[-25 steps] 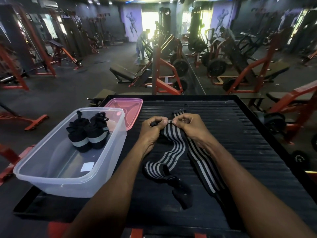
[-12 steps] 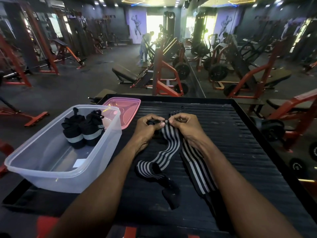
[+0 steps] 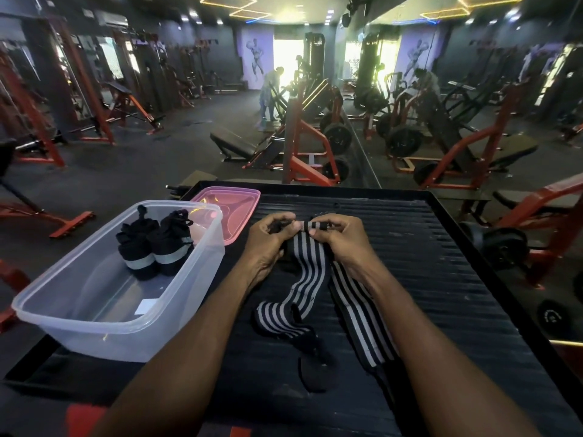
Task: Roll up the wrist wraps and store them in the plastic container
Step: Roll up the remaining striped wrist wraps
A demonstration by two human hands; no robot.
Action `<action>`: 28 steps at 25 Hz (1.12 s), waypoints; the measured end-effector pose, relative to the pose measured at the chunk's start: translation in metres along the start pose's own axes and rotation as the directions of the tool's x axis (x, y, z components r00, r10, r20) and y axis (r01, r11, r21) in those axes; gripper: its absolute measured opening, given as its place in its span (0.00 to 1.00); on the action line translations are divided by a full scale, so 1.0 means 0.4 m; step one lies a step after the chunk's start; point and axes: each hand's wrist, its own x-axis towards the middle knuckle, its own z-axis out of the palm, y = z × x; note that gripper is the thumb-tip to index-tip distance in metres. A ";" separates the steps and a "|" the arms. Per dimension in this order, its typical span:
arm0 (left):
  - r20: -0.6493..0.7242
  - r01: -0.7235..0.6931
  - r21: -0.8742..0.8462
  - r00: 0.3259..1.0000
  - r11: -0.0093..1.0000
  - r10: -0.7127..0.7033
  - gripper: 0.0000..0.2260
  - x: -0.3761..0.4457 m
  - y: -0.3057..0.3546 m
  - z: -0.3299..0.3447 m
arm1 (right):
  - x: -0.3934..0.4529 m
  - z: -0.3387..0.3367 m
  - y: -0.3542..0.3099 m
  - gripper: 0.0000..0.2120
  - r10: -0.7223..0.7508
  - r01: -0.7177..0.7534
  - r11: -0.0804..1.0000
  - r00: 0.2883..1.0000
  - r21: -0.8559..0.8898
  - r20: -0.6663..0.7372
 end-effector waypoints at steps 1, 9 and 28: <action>0.026 0.049 -0.073 0.999 0.996 -0.047 0.04 -0.005 0.002 0.005 | -0.002 -0.003 -0.002 0.10 0.012 -0.012 0.998 1.000 0.055 -0.001; 0.031 -0.016 -0.105 0.999 0.994 0.019 0.11 -0.006 0.010 0.011 | 0.003 0.007 0.005 0.06 -0.008 0.009 0.990 1.000 0.138 -0.009; 0.051 0.025 -0.227 0.999 0.974 -0.013 0.04 -0.018 0.013 0.028 | 0.002 -0.001 -0.006 0.12 -0.067 0.071 0.993 0.997 0.094 -0.042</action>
